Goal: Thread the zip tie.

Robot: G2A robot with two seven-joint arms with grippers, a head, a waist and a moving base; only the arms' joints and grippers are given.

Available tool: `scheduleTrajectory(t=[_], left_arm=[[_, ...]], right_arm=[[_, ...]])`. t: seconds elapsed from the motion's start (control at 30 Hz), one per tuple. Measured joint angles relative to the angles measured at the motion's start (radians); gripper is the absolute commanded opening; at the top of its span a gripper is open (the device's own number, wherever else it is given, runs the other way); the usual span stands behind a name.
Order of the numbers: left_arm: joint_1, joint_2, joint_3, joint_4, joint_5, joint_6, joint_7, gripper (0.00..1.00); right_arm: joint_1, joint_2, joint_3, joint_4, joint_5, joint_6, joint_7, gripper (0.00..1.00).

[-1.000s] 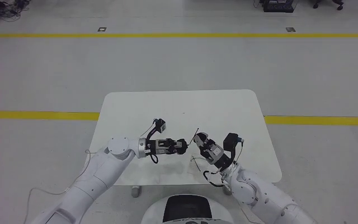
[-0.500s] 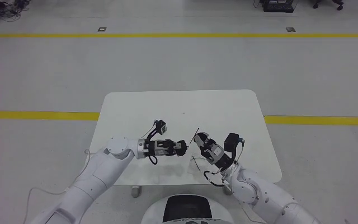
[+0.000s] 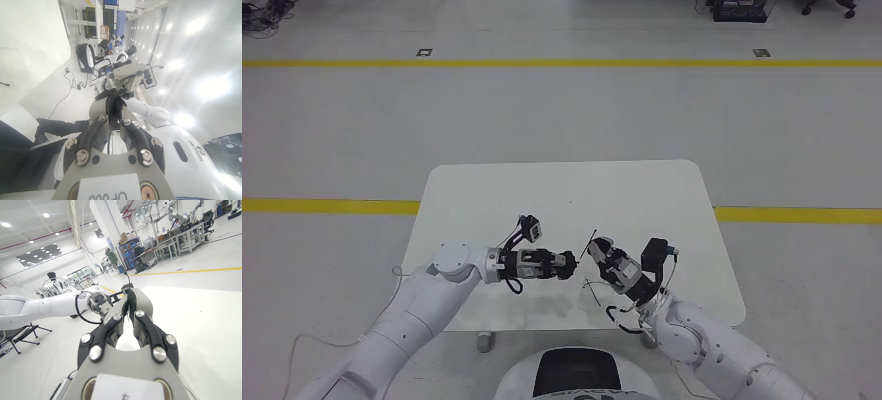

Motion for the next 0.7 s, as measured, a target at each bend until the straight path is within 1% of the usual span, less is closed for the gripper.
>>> scheduleTrajectory(t=[0.1,0.4,0.7], left_arm=[[-0.001,0.001,0.001,0.007,0.008,0.005,0.002,0.00],[-0.003,0.004,0.012,0.007,0.056,0.023,0.054,0.00],[-0.004,0.005,0.017,0.002,0.049,0.025,0.048,0.00]], right_arm=[[-0.007,0.005,0.002,-0.010,-0.013,0.000,-0.002,0.00],[-0.010,0.016,-0.006,-0.020,-0.021,0.000,-0.008,0.00],[0.004,0.022,-0.023,-0.004,-0.010,0.000,-0.011,0.00]])
